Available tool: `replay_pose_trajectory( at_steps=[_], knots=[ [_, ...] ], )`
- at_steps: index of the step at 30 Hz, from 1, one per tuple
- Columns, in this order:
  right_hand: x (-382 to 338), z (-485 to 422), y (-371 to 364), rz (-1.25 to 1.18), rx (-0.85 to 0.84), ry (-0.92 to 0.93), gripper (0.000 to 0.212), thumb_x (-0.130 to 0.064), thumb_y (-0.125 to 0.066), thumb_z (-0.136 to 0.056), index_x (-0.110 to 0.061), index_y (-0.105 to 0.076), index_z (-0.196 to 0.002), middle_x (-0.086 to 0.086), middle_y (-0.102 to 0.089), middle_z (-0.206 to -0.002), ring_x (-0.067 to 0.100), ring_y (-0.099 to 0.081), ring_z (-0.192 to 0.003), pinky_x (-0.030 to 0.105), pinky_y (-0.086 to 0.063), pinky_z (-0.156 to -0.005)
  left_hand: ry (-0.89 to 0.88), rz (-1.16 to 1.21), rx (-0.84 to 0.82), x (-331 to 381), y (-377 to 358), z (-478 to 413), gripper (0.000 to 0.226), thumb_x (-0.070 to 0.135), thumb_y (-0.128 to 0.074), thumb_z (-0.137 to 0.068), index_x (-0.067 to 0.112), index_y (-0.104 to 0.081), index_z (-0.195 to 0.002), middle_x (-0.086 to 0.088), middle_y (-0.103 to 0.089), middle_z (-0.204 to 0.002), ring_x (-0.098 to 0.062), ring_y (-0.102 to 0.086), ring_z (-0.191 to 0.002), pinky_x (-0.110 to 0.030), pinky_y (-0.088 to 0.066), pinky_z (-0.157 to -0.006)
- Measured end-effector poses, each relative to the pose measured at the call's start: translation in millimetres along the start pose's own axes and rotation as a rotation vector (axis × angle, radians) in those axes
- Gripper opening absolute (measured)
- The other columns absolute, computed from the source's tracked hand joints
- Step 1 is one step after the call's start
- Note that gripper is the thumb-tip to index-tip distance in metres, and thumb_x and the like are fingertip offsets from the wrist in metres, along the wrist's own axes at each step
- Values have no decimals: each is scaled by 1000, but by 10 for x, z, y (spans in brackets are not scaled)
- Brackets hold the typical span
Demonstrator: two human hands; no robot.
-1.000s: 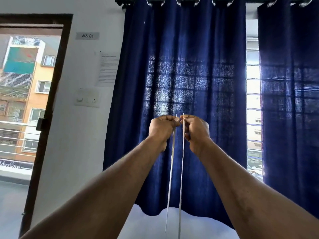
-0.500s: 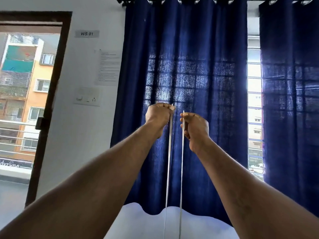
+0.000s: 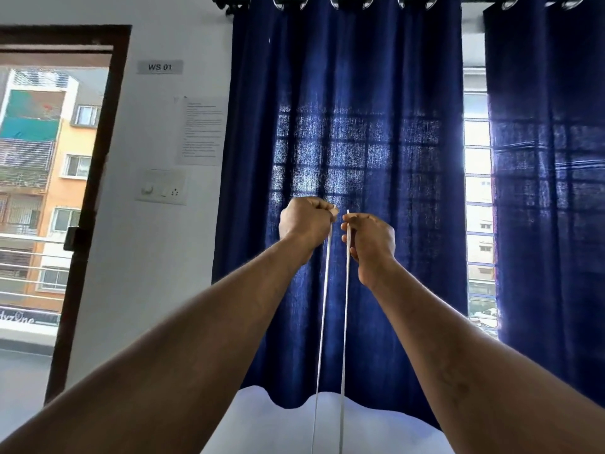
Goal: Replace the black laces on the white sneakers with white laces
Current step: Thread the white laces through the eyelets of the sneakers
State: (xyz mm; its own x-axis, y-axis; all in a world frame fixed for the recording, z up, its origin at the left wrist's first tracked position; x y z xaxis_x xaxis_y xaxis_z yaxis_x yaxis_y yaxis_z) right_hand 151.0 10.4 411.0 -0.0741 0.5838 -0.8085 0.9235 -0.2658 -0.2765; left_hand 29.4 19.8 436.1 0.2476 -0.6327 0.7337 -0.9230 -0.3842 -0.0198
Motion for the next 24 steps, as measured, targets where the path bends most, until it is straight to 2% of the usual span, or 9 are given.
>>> replay_pose_trajectory(
  at_steps=[6, 11, 14, 18, 24],
  knots=[
    [-26, 36, -29, 0, 10, 17, 9, -26, -71, -89, -25, -79, -85, -6, -79, -83, 18, -76, -89, 31, -56, -72, 50, 7, 3, 43, 5, -16, 10, 26, -85, -86, 25, -79, -77, 10, -77, -85, -9, -73, -86, -28, -61, -81],
    [-13, 56, -60, -41, 29, 5, 11, -24, -69, -87, -28, -80, -84, -7, -79, -81, 17, -77, -88, 33, -58, -80, 123, 53, 0, 51, 13, 0, 7, 25, -82, -87, 24, -79, -81, 9, -78, -87, -9, -72, -86, -18, -47, -63],
    [-10, 57, -83, -54, 30, -1, 12, -23, -70, -85, -28, -81, -84, -8, -79, -80, 12, -77, -82, 38, -62, -88, 153, 93, -12, 36, 3, -1, 5, 25, -83, -86, 24, -80, -82, 9, -78, -86, -8, -72, -85, -18, -47, -62],
    [-29, 43, -105, -87, 34, 6, 13, -15, -72, -87, -24, -81, -85, -7, -79, -80, 10, -77, -76, 38, -63, -87, 188, 128, -20, 18, -24, -16, 5, 22, -83, -85, 23, -80, -81, 8, -78, -82, -9, -65, -71, -21, -47, -59],
    [0, 23, -104, -76, 27, 8, 15, -15, -71, -90, -25, -81, -86, -9, -79, -81, 11, -78, -79, 41, -64, -86, 223, 180, -22, -20, -34, -25, 3, 20, -81, -87, 22, -80, -86, 7, -79, -87, -12, -70, -81, -23, -48, -63]
  ],
)
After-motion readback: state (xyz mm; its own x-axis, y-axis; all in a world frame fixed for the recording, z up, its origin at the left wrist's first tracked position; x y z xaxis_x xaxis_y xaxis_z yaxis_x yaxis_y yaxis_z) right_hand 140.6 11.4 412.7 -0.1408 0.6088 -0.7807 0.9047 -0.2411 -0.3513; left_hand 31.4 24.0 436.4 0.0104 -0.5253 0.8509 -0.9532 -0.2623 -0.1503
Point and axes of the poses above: each hand's wrist, its own z-axis away from the middle knuckle, its own y-axis out of the back of the hand, x = y × z, the point moved 1 cm from there along -z, towards the middle knuckle
